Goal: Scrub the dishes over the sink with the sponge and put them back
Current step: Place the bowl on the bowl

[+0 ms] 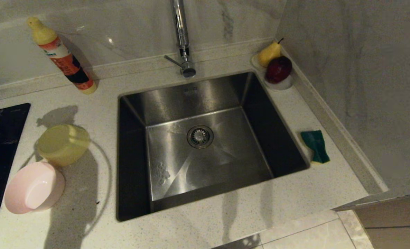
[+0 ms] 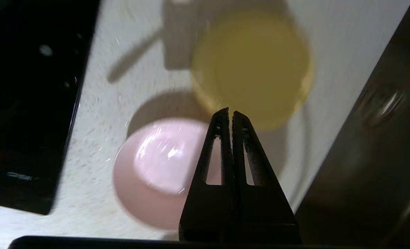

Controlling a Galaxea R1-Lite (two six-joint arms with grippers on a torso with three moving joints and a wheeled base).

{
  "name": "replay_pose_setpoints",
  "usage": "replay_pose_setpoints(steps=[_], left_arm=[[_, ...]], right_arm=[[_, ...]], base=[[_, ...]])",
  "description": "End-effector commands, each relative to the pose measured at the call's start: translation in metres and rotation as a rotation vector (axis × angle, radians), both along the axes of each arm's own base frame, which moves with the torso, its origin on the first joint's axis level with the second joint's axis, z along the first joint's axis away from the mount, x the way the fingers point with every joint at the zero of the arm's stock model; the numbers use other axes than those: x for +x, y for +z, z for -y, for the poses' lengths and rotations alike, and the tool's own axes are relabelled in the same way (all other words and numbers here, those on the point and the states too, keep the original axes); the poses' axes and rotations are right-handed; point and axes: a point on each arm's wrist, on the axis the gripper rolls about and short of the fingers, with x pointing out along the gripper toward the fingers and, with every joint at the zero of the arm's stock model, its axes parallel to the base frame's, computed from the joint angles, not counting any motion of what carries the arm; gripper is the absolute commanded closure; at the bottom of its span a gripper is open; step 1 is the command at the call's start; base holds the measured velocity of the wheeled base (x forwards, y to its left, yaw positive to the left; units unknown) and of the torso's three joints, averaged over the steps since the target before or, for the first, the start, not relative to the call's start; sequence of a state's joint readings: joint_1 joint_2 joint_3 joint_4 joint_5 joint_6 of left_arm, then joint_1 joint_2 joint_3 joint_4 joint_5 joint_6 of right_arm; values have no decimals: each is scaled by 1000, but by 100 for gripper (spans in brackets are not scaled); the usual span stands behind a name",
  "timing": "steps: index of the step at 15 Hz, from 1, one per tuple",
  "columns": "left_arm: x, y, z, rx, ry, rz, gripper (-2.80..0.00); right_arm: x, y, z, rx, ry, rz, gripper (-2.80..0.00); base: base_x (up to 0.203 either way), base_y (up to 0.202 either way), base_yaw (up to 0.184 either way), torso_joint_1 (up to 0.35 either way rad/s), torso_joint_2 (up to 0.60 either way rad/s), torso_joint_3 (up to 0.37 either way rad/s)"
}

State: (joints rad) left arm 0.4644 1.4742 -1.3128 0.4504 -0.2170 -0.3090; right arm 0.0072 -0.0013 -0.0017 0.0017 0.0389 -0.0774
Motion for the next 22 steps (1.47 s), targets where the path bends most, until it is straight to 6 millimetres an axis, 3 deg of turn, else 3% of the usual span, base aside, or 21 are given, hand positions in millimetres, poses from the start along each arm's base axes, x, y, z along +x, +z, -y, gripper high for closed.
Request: replay_pose_setpoints(steps=[1,6,11,12,17,22], left_arm=[[1,13,-14,-49,141,49,0],[-1,3,-72,-76,416,9,0],[5,-8,-115,-83,509,-13,0],[5,-7,-121,-88,516,-10,-280],[8,-11,-121,-118,421,-7,-280],[26,-31,-140,-121,401,-49,-280]], right_arm=[[0,0,0,-1,1,2,0],[0,0,0,-1,1,2,0],[0,0,0,-1,1,2,0],[0,0,0,-1,1,2,0],[0,0,0,-2,1,2,0],[0,0,0,-1,1,2,0]], base=[[0,0,0,0,0,0],[0,0,0,0,0,0],[0,0,0,0,0,0],[0,0,0,0,0,0],[0,0,0,0,0,0],[0,0,0,0,0,0]])
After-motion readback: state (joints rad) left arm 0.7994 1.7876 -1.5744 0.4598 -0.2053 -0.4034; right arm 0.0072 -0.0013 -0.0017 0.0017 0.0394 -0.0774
